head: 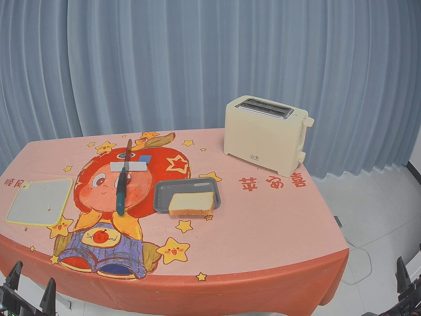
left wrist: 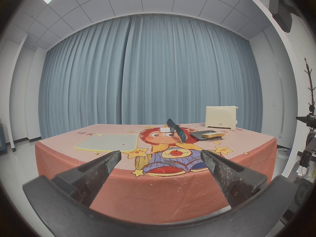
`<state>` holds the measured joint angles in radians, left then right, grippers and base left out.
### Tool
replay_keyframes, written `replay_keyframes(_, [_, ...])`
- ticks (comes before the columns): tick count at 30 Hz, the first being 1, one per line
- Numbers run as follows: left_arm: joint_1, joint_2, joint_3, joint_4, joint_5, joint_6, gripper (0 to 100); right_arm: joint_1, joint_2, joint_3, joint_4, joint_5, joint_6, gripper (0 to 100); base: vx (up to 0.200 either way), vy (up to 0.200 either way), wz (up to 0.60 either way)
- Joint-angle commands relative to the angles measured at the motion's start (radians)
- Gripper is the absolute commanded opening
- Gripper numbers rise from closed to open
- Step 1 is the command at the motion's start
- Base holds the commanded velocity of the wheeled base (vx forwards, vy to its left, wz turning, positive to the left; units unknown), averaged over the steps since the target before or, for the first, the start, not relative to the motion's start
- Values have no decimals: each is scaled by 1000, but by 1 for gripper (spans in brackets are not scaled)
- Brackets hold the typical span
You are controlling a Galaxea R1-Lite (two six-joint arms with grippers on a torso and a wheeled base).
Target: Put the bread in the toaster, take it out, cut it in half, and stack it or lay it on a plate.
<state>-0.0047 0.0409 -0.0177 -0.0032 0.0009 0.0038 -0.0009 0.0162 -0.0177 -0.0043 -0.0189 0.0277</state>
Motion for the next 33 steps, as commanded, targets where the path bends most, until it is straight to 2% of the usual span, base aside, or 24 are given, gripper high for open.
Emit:
replay_keyframes(1, [0, 1, 18, -1, 1, -1, 100, -1, -15, 18, 0, 1, -2, 100, 0, 0, 0])
replay_keyframes(18, [0, 1, 18, 0, 1, 1, 100, -1, -16, 18, -5, 16, -14, 100, 0, 0, 0])
replay_keyframes(21, [0, 1, 18, -1, 1, -1, 100, -1, -16, 10, -60, 20, -2, 100, 0, 0, 0])
replay_keyframes(22, [0, 1, 18, -1, 1, -1, 100, -1, -15, 5, -143, 20, 0, 100, 0, 0, 0])
replay_keyframes(24, [0, 1, 18, 0, -1, -1, 100, -1, -15, -1, -204, 24, 9, 100, 0, 0, 0])
replay_keyframes(28, [0, 1, 18, 0, 1, 1, 100, -1, -16, -2, -197, 43, 14, 100, 0, 0, 0])
replay_keyframes(33, [0, 1, 18, 0, 1, 1, 100, -1, -16, -5, -178, 47, 14, 100, 0, 0, 0])
